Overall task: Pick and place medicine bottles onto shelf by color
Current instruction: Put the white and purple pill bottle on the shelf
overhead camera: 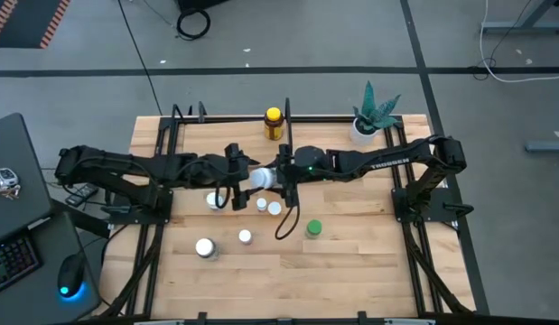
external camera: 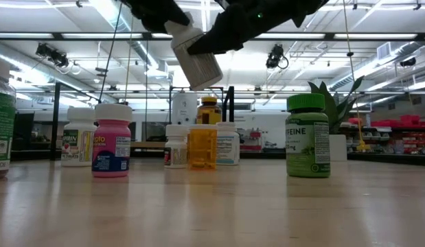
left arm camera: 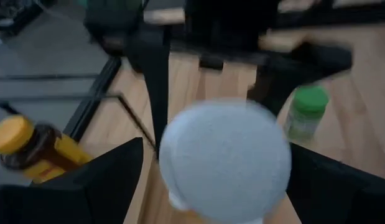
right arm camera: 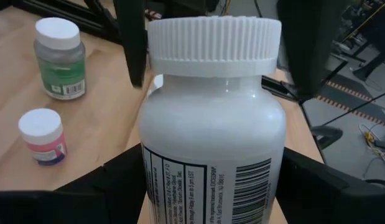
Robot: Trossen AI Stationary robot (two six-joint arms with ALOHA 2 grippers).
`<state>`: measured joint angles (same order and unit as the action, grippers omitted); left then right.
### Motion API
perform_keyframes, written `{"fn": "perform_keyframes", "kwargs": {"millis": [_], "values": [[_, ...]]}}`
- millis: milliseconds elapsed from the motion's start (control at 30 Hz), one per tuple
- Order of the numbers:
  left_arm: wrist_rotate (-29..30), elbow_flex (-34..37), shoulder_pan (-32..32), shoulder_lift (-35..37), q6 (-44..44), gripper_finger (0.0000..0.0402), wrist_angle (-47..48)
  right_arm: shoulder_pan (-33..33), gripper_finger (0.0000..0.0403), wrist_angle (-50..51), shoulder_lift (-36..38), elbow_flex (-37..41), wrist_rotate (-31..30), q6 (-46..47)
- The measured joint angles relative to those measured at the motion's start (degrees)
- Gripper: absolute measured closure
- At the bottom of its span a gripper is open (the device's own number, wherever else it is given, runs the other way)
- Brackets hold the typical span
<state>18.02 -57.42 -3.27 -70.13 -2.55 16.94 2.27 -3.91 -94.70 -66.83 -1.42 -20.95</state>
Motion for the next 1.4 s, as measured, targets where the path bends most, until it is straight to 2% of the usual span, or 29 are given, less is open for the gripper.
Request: {"fn": "perform_keyframes", "kwargs": {"millis": [200,633,933,1100,1200,1400], "values": [[-0.04,0.00,0.00,-0.02,-0.30,0.0061,-0.19,0.01,0.0102,-0.16,0.00,0.00,0.01,-0.19],[-0.11,0.00,-0.02,-0.02,-0.31,0.0156,-0.19,0.09,0.0098,-0.24,0.00,0.00,-0.13,0.46],[-0.08,0.01,0.00,-0.02,1.12,0.0134,-0.07,0.04,0.0047,0.14,0.61,-0.01,-0.03,0.31],[-0.08,0.08,0.74,1.15,2.36,0.0150,1.53,0.35,0.0009,5.53,4.96,-1.97,-1.54,-0.27],[-0.04,0.08,2.25,2.64,3.58,0.0157,3.25,0.83,0.0007,8.41,8.08,-1.97,-2.53,-0.82],[-0.15,-0.95,7.13,5.30,8.77,0.0142,10.56,0.95,0.0014,15.81,15.54,-1.97,-9.31,-2.58]]}}
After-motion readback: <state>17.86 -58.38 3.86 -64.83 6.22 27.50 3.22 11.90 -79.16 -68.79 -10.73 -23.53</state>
